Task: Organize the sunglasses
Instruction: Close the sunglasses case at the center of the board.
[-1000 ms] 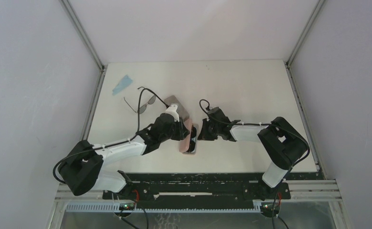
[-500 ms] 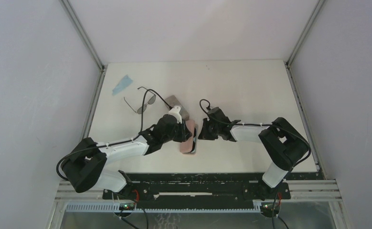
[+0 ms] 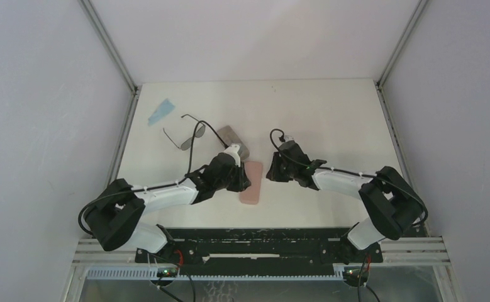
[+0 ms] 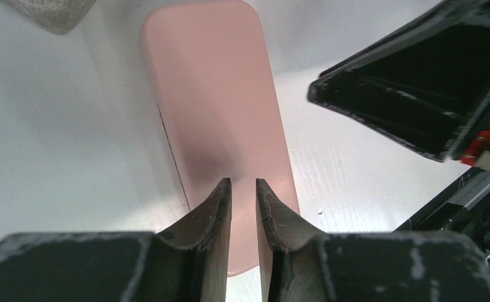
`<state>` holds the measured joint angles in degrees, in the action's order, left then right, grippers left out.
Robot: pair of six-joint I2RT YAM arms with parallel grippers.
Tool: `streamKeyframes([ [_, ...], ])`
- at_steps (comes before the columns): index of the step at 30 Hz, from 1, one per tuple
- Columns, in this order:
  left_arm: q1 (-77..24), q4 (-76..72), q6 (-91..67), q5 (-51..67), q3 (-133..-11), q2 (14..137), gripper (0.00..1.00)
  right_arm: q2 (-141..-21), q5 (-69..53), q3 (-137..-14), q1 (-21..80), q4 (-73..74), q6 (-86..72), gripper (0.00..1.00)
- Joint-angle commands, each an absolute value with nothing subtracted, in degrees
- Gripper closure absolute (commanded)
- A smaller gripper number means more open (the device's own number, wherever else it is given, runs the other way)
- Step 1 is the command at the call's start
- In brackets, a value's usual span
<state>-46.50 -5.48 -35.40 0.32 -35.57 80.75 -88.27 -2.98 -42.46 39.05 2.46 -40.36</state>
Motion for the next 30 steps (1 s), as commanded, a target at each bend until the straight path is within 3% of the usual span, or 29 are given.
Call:
streamKeyframes([
  [1,-46.8,-4.4,-34.4,0.0,-37.3,78.3,0.75,-81.6,4.4,-40.5,40.3,2.3,-38.1,0.78],
  [3,-46.8,-2.9,-33.8,-1.7,-37.3,75.5,0.75,-78.8,7.3,-39.3,41.3,2.1,-37.4,0.60],
  [8,-46.7,2.9,-33.4,-10.5,-36.8,66.2,0.66,-74.8,9.6,-38.2,43.6,1.6,-37.9,0.41],
  [15,-46.7,11.8,-32.9,-23.3,-36.0,50.9,0.43,-77.1,18.0,-41.2,50.4,1.8,-45.3,0.06],
  [21,-46.7,17.7,-32.9,-27.0,-34.3,40.2,0.33,-86.4,37.6,-55.3,57.6,20.2,-56.2,0.00],
  [25,-46.7,19.8,-33.3,-27.2,-32.7,35.9,0.32,-96.3,37.9,-68.4,57.8,33.8,-57.1,0.00],
  [30,-46.6,22.5,-33.5,-27.4,-31.9,32.7,0.32,-102.3,36.5,-75.6,59.8,36.0,-56.0,0.00],
])
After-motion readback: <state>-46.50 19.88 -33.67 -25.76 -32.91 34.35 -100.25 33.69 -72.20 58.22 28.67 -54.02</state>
